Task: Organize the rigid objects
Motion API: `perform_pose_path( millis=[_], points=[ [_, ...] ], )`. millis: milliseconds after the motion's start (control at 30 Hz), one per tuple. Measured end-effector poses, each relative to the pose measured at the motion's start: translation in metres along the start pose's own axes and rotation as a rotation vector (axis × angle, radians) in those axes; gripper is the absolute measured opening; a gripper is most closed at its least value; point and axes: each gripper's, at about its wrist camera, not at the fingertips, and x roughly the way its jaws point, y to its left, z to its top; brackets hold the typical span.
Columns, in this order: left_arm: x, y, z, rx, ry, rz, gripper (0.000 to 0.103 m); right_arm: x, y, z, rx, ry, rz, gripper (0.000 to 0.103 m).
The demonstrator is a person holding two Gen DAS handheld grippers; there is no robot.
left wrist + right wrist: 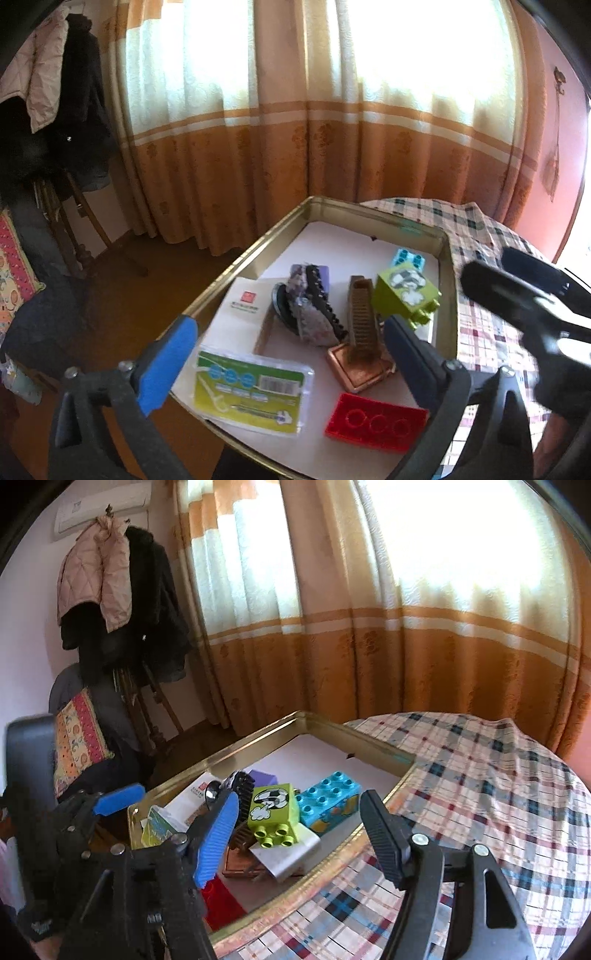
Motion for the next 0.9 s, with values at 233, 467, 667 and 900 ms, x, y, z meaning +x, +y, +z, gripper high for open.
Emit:
perform_pose_path(
  millis=[233, 467, 667, 900],
  points=[
    [-0.015, 0.018, 0.013, -0.052, -0.030, -0.011, 0.103, -0.014, 0.011, 0.006, -0.037, -0.021, -0.007, 0.081],
    [-0.023, 0.022, 0.025, -0.048, -0.029, -0.009, 0.103, -0.021, 0.021, 0.010, -0.063, -0.039, -0.045, 0.093],
    [-0.029, 0.027, 0.030, -0.055, -0.034, 0.003, 0.103, -0.027, 0.024, 0.017, -0.067, -0.050, -0.046, 0.093],
    [-0.020, 0.041, 0.029, -0.095, -0.009, 0.013, 0.103, -0.021, 0.028, 0.020, -0.082, -0.043, -0.044, 0.093]
  ],
)
